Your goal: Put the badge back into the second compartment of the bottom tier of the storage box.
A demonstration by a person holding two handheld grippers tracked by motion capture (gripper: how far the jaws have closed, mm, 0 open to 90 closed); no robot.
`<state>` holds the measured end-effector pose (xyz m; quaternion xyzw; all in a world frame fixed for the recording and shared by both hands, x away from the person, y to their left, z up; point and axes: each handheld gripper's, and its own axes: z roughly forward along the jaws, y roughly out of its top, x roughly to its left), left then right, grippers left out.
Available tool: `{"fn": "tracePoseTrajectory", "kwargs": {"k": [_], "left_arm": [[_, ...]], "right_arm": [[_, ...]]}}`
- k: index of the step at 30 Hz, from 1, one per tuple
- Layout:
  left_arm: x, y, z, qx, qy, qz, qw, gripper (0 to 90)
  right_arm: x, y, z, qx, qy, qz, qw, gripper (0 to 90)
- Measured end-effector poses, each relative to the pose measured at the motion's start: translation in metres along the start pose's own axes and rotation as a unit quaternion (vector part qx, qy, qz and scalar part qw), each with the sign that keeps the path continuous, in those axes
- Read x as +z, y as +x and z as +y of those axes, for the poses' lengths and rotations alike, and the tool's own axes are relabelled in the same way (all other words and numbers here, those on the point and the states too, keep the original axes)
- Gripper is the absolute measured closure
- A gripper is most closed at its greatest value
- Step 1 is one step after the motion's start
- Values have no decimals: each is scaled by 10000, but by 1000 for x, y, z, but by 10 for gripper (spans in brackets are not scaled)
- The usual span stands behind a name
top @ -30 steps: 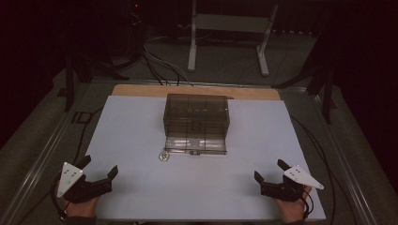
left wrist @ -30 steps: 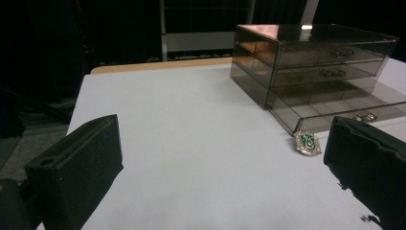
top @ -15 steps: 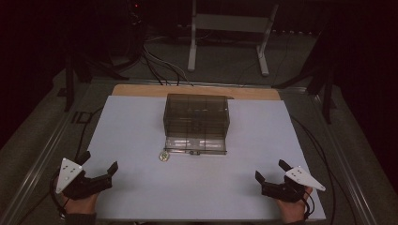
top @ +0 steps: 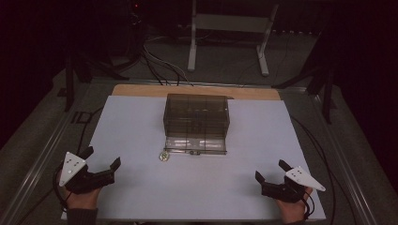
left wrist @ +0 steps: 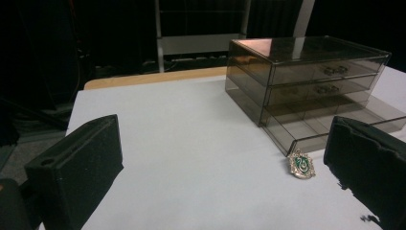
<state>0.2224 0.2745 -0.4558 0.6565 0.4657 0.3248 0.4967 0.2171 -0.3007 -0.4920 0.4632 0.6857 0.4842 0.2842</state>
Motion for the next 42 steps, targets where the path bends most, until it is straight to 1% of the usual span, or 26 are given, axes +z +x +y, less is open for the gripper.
{"fn": "tracePoseTrajectory", "kwargs": {"k": [10, 12, 15, 24, 33, 42], "left_arm": [[8, -2, 2, -19, 36, -76, 10000, 5], [11, -3, 4, 3, 57, -84, 9999, 5], [14, -4, 5, -26, 41, -101, 9999, 5], [22, -7, 8, -22, 27, -144, 9999, 6], [32, -11, 9, -45, 62, -244, 9997, 5], [41, -16, 11, -10, 57, -290, 9996, 6]], "right_arm": [[1, 1, 0, -23, 4, -3, 10000, 0], [1, 1, 0, -27, -7, -24, 10000, 0], [0, 1, 0, -19, -21, -26, 10000, 0], [0, 1, 1, -16, -30, -61, 10000, 0], [0, 2, 1, -32, -51, -56, 10000, 0], [0, 2, 1, -32, -65, -49, 10000, 0]]}}
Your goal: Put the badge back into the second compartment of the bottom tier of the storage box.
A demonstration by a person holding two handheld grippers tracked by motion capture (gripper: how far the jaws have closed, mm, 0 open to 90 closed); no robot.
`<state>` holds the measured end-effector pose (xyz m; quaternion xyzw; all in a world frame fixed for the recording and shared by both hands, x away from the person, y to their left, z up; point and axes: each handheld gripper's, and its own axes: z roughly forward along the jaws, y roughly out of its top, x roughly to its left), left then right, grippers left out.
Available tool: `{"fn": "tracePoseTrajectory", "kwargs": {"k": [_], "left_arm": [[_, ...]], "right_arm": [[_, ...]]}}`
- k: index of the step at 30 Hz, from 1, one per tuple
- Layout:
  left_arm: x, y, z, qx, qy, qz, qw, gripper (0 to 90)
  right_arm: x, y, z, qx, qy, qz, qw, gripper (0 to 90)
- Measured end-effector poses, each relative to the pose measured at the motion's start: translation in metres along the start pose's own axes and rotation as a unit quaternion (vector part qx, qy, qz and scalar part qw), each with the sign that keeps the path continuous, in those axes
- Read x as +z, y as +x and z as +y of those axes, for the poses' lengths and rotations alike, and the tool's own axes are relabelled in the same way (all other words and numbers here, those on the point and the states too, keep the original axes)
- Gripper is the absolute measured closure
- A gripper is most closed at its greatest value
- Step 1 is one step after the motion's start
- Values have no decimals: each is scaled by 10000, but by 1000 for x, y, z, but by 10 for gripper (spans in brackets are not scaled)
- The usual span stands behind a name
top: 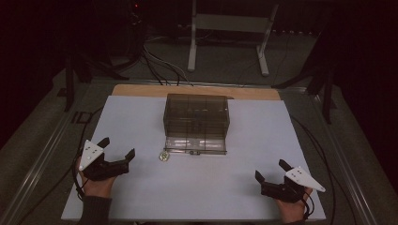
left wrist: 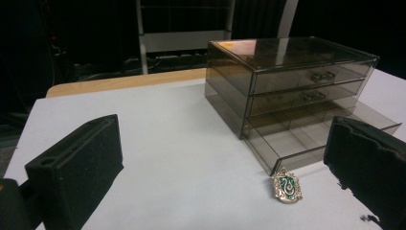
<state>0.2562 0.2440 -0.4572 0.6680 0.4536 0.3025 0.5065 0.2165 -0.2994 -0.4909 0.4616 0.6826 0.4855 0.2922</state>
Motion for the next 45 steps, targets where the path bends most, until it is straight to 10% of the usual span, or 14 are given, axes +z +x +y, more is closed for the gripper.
{"fn": "tracePoseTrajectory", "kwargs": {"k": [45], "left_arm": [[42, -19, -11, 70, 350, -275, 9990, 11]], "right_arm": [[1, 0, 0, 6, -15, 24, 10000, 0]]}}
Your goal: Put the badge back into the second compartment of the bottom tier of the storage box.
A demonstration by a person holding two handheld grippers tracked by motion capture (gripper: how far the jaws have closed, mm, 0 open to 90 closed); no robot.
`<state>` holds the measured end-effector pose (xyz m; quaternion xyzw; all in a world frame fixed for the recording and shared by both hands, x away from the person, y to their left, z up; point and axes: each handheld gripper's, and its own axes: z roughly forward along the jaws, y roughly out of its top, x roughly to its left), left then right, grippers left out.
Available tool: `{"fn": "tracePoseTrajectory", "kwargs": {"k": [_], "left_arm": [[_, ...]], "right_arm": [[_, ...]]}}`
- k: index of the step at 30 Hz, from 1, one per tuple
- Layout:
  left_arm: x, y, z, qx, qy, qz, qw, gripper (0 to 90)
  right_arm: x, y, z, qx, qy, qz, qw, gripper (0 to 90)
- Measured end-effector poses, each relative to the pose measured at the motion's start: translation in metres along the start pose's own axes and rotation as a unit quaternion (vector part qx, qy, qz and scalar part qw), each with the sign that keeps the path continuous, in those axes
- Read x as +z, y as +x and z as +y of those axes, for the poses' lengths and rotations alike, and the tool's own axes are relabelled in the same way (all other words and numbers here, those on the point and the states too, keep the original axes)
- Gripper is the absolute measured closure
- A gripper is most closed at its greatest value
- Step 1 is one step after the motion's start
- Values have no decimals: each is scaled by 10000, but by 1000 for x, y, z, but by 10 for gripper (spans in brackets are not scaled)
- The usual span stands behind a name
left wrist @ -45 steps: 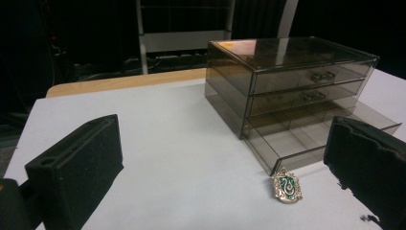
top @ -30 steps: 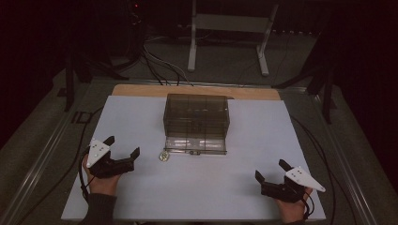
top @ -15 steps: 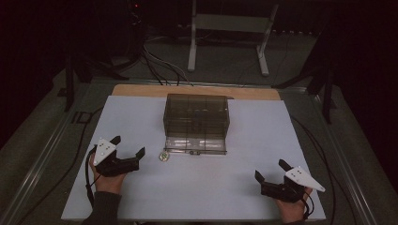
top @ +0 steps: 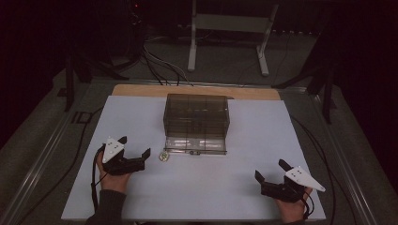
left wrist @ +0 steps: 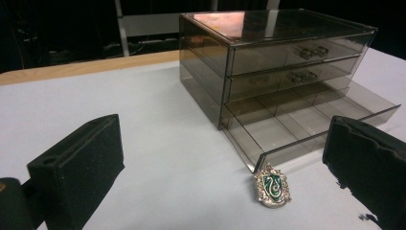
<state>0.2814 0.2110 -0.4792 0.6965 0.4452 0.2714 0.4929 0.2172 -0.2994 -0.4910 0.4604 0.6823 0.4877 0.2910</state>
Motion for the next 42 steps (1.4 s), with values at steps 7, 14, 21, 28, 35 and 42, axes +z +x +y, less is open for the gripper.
{"fn": "tracePoseTrajectory", "kwargs": {"k": [7, 14, 21, 28, 35, 42], "left_arm": [[6, -2, -1, -20, 98, -10, 9999, 12], [13, -6, -3, -34, 178, -33, 9998, 11], [19, -9, -5, -58, 330, -40, 9994, 12], [25, -13, -7, -69, 433, -28, 9990, 14], [31, -17, -11, -50, 512, -50, 9987, 47], [42, -23, -20, -119, 734, -101, 9972, 63]], "right_arm": [[0, 0, 0, 20, -6, -4, 10000, 0], [-1, 0, 0, 30, -7, -3, 10000, 0], [-1, 0, 0, 26, -7, 0, 10000, 0], [-1, 0, 0, 28, -6, 3, 10000, 0], [-1, 0, 0, 25, -1, 5, 10000, 0], [-1, -1, 0, 37, -3, 9, 10000, 0]]}}
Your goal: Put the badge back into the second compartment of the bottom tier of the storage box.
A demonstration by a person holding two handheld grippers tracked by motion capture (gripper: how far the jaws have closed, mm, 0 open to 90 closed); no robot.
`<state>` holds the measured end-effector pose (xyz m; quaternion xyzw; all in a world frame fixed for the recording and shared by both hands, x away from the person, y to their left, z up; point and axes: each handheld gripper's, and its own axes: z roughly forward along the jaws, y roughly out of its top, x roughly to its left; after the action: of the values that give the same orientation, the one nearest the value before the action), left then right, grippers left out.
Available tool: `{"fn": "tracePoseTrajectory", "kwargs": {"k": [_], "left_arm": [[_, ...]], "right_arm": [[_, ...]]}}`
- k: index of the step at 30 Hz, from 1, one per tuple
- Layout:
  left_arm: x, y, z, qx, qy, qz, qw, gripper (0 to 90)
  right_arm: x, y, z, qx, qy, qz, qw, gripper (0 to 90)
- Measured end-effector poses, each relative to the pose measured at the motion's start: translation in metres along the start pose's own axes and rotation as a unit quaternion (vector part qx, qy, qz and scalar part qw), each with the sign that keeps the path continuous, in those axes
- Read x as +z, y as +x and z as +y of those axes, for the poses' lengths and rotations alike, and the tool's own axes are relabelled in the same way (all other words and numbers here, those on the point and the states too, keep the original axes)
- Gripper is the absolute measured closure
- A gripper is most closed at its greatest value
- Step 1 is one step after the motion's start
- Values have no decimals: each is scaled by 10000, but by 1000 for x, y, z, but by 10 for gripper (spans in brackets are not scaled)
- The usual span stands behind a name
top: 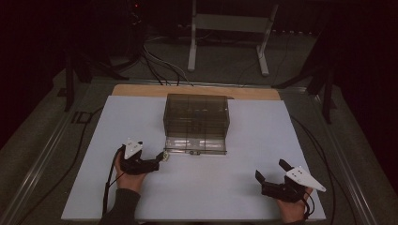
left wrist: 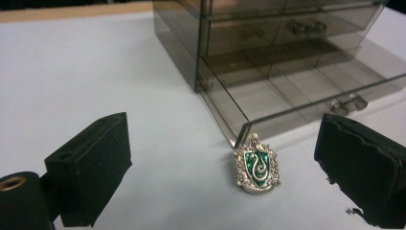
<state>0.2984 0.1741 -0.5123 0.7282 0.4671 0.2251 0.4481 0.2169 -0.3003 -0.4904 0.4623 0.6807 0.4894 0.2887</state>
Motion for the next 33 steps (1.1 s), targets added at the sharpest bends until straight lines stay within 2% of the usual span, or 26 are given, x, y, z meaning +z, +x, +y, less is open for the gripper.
{"fn": "tracePoseTrajectory", "kwargs": {"k": [5, 6, 9, 10, 12, 14, 16, 19, 20, 23, 24, 30, 33], "left_arm": [[6, -5, -1, 24, 138, -26, 9999, 82], [8, -6, -2, 29, 195, -106, 9998, 94], [10, -8, -3, 62, 261, -107, 9996, 143], [12, -11, -3, 143, 330, -7, 9994, 167], [13, -12, -2, 150, 388, 19, 9991, 169], [16, -14, -2, 160, 499, 73, 9986, 252], [17, -14, -3, 175, 570, 32, 9982, 311], [19, -16, -3, 209, 625, -8, 9978, 367], [21, -16, -2, 252, 745, 11, 9969, 427], [24, -18, -1, 289, 856, -6, 9959, 485], [28, -20, 0, 337, 1005, -15, 9944, 511], [31, -22, 1, 259, 1084, -179, 9936, 649], [30, -22, 1, 235, 1079, -262, 9935, 687]], "right_arm": [[0, 0, 0, 1, -1, 0, 10000, 0], [0, 0, 0, -3, 2, 1, 10000, 0], [0, 0, 0, 0, 0, 1, 10000, 0], [0, 0, 0, 0, 1, 5, 10000, 0], [0, 0, 0, -2, -1, 4, 10000, 0], [0, 0, 0, -1, 2, 1, 10000, 0], [0, 0, 0, -6, 3, -2, 10000, 0], [1, 0, 0, -13, 7, -2, 10000, 0], [1, 0, 0, -16, 11, 1, 10000, 0], [1, 0, 0, -20, 10, 2, 10000, 0], [1, 0, 0, -20, 12, 3, 10000, 0], [1, 0, 0, -11, 15, 2, 10000, 0], [0, 0, 0, -14, 16, 3, 10000, 0]]}}
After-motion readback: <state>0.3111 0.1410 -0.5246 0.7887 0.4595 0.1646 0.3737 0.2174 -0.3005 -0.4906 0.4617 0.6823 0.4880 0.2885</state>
